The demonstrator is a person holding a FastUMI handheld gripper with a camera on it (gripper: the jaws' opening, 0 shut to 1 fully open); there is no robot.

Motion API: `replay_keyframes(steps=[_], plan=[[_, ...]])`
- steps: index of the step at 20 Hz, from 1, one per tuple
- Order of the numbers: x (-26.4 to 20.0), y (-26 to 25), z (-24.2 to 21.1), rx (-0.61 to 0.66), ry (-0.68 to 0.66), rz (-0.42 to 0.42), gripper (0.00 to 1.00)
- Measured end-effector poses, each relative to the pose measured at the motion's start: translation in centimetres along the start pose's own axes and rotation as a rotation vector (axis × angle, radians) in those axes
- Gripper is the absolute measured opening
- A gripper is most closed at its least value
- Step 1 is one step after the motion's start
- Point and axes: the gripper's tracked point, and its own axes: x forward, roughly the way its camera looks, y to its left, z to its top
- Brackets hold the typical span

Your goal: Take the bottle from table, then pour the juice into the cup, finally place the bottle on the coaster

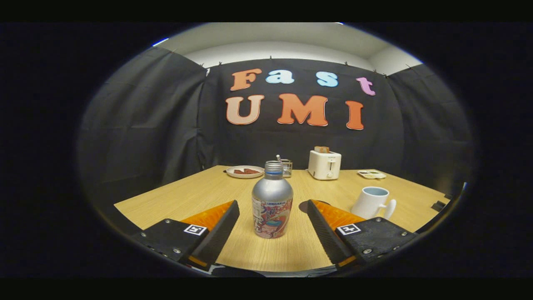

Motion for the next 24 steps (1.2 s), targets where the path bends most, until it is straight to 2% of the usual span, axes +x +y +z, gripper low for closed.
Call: replay_keyframes(steps=[6,12,16,19,24], plan=[[2.9,-0.8,-1.8,0.002,0.044,0.010,0.97],[4.7,0.2,-4.7,-0.015,0.128,0.063,0.95],[5.3,0.7,-5.0,0.010,0.130,0.075,0.89],[5.5,0.6,-5.0,0.002,0.122,0.067,0.78],[5.7,0.7,-3.8,-0.029,0.077,0.052,0.75]])
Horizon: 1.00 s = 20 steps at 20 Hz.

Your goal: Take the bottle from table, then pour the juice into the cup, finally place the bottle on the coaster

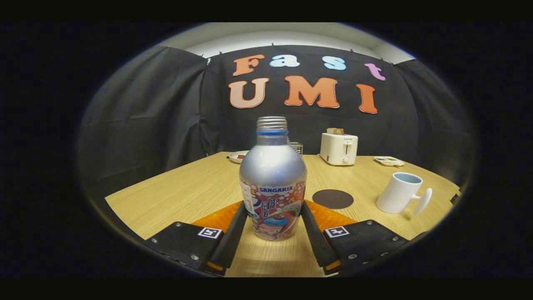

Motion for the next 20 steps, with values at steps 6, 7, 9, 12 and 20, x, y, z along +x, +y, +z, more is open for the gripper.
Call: replay_keyframes(steps=[6,7,9,12,20], plan=[[0.0,-0.2,0.0,0.007,-0.008,-0.023,0.74],[0.1,-0.1,0.1,0.031,-0.006,-0.017,0.75],[0.2,-0.3,0.6,0.085,-0.015,-0.010,0.74],[0.4,-0.5,1.3,0.197,-0.015,0.023,0.75],[1.4,-2.6,2.5,0.474,0.005,0.068,0.74]])
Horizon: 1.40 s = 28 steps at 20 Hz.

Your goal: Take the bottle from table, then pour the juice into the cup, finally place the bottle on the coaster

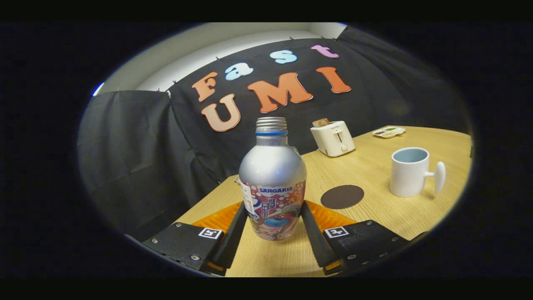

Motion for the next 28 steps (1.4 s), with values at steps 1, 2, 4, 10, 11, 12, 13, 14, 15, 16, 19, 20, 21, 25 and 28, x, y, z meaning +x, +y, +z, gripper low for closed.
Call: replay_keyframes(steps=[1,2,4,10,11,12,13,14,15,16,19,20,21,25,28], plan=[[0.0,-0.4,0.1,0.032,0.006,-0.002,0.74],[0.1,-0.7,0.4,0.066,0.006,0.000,0.74],[0.4,-1.1,0.8,0.139,0.009,0.008,0.74],[0.5,-3.7,1.6,0.338,0.008,-0.003,0.71],[0.7,-4.2,1.7,0.360,0.001,-0.006,0.71],[0.8,-4.6,2.1,0.393,-0.006,-0.003,0.71],[0.7,-4.9,2.6,0.430,-0.014,-0.001,0.71],[0.9,-5.2,3.0,0.463,-0.019,0.002,0.71],[1.0,-5.5,3.2,0.498,-0.021,-0.002,0.71],[1.1,-5.7,3.7,0.534,-0.028,0.002,0.71],[1.2,-5.8,4.4,0.652,-0.041,0.026,0.71],[1.3,-5.7,4.6,0.694,-0.045,0.036,0.71],[1.3,-5.8,4.7,0.735,-0.048,0.044,0.71],[1.1,-5.5,5.3,0.863,-0.052,0.065,0.71],[1.2,-5.4,5.8,0.946,-0.050,0.071,0.71]])
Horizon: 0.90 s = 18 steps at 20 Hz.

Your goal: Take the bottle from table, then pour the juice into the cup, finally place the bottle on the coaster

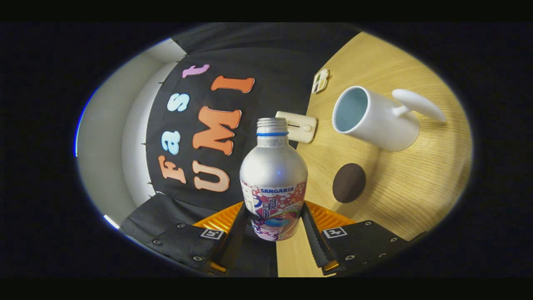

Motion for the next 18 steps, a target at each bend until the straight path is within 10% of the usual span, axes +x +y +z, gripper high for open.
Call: replay_keyframes(steps=[18], plan=[[0.0,0.8,3.2,0.449,-0.033,0.054,0.71]])
